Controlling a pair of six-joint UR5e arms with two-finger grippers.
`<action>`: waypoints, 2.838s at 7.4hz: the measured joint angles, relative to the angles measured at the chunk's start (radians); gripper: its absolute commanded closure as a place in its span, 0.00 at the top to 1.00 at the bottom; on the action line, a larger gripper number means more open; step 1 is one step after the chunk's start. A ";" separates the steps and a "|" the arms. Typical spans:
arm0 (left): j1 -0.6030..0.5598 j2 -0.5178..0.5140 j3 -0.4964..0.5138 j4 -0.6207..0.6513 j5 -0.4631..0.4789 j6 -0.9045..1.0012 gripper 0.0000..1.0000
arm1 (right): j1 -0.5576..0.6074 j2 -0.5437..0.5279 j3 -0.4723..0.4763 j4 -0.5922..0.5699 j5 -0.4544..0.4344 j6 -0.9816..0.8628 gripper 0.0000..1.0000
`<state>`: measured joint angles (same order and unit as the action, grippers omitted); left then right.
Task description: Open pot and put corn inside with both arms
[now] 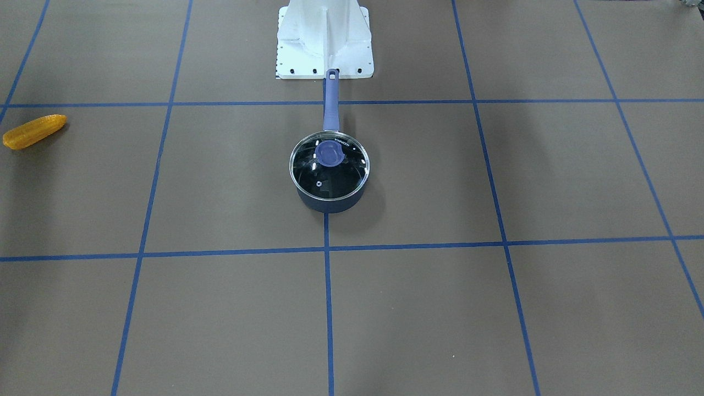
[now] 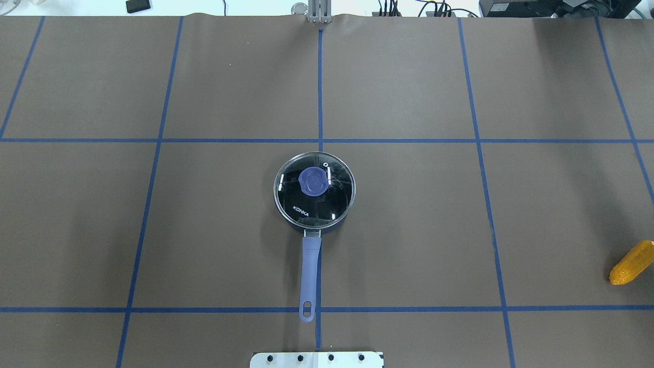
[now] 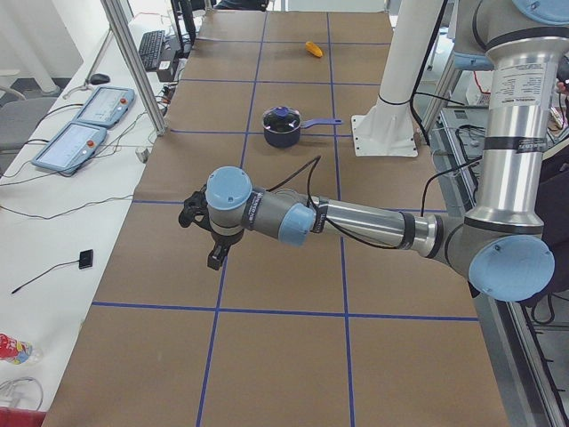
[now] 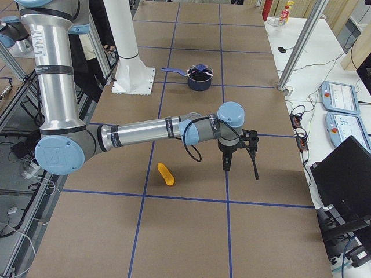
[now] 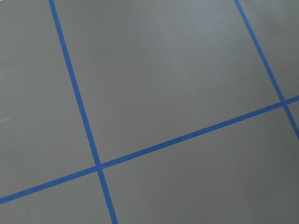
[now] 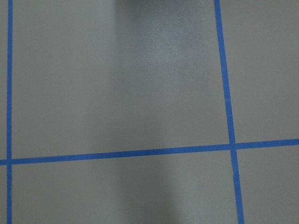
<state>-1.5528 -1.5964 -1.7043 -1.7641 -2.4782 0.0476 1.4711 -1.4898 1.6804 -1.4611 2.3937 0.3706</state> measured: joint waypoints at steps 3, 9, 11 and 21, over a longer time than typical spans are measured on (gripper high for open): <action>0.000 -0.002 -0.001 0.000 0.000 0.000 0.98 | -0.001 0.001 0.000 -0.001 0.005 0.001 1.00; 0.077 -0.122 -0.041 0.002 0.004 -0.287 0.98 | -0.068 -0.122 0.050 0.035 -0.006 0.124 1.00; 0.187 -0.224 -0.087 0.011 0.018 -0.543 0.98 | -0.133 -0.202 0.093 0.151 -0.011 0.273 1.00; 0.732 -0.700 -0.125 0.309 0.408 -1.166 0.98 | -0.292 -0.382 0.096 0.374 -0.040 0.431 1.00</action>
<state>-0.8208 -2.2967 -1.8289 -1.4547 -2.0705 -1.1188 1.1789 -1.8723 1.7764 -1.0875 2.3532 0.8013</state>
